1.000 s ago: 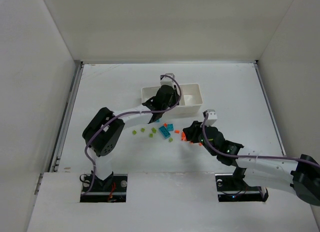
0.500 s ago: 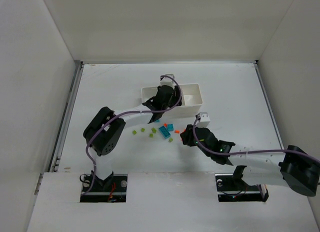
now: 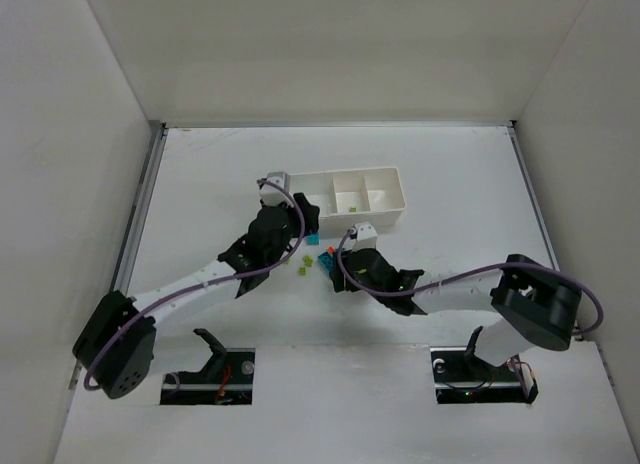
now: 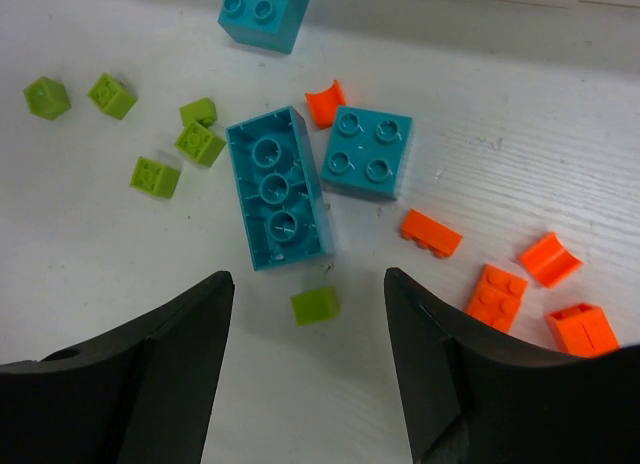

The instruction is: Sort the legos into containers by color

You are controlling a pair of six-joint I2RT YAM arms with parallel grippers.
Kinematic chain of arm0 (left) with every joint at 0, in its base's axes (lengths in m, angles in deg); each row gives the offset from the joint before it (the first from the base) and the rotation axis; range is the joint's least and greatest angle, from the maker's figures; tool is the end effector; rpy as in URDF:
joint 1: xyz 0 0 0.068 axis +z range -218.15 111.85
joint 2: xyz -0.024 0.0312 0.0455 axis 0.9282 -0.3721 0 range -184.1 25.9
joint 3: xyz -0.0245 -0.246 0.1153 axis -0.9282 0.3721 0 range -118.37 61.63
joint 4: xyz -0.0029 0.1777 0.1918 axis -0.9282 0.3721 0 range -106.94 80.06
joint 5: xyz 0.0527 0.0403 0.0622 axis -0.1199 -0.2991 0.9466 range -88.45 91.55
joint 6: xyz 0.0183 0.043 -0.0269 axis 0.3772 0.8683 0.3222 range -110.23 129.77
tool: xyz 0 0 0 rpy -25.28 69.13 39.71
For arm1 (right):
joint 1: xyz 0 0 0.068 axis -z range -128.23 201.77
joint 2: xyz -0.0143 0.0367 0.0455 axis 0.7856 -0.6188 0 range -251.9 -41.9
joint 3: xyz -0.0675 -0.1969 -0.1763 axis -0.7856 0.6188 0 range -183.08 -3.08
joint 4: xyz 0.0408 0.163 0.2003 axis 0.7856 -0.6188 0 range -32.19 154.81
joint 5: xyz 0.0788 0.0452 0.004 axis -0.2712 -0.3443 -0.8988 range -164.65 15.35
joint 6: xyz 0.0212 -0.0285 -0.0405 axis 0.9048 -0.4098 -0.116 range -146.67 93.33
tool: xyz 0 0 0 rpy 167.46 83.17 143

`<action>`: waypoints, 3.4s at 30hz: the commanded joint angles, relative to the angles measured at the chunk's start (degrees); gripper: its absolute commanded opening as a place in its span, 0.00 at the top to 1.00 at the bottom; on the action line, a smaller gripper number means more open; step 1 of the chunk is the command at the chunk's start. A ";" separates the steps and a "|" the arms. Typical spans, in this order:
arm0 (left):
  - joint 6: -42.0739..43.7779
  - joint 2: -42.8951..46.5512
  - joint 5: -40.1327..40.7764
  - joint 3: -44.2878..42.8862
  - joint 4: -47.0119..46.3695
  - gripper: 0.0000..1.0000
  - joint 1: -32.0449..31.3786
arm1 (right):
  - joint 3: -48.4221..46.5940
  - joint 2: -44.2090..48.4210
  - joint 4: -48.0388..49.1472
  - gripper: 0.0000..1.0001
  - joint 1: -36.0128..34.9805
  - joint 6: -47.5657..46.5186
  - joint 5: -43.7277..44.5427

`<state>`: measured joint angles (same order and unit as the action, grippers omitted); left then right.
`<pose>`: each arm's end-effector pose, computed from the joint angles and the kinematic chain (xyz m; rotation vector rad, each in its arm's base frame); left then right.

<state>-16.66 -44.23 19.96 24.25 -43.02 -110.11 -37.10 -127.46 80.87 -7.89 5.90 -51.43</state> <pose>0.2127 -0.1761 0.2672 -0.0135 1.7200 -0.6233 0.1564 0.2395 0.1602 -0.2839 2.1564 0.4950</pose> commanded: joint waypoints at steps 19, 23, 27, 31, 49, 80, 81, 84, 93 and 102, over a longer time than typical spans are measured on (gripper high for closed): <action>-4.06 27.06 5.31 18.31 22.48 0.52 0.52 | -8.70 -11.83 4.78 0.63 0.55 -3.84 1.11; -4.59 28.03 5.40 18.84 23.71 0.52 0.17 | -6.85 -6.30 3.55 0.73 0.03 -2.96 1.65; -4.50 26.80 5.76 18.58 23.19 0.51 -0.63 | -5.80 1.78 -0.31 0.75 -1.82 -2.61 2.79; -4.59 25.40 5.84 18.93 21.61 0.51 -2.12 | -6.58 8.47 -1.46 0.74 -1.38 -3.74 1.92; -5.47 10.90 9.45 18.23 9.65 0.52 -11.17 | -35.41 -16.92 -1.46 0.64 11.63 -9.29 -6.17; -2.13 -4.84 11.82 14.10 3.59 0.82 -13.46 | -0.70 17.96 3.46 0.38 9.96 -5.42 0.77; -1.95 -4.76 11.82 13.92 3.85 0.82 -13.28 | 0.17 19.80 3.02 0.38 9.87 -5.51 0.95; -1.08 -3.79 12.52 12.87 5.60 0.84 -13.90 | 2.20 24.37 1.44 0.38 9.87 -5.59 1.03; -0.37 3.60 11.74 4.44 9.92 0.84 -15.39 | 9.06 35.46 -1.90 0.55 13.73 -3.32 0.51; 2.88 -13.35 1.99 -14.27 2.36 0.83 -8.81 | 9.85 33.35 -2.43 0.68 16.55 -0.59 0.68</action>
<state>-15.68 -53.32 25.73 15.13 -36.99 -120.90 -27.55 -94.30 77.11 8.33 3.81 -51.06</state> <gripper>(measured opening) 0.181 0.312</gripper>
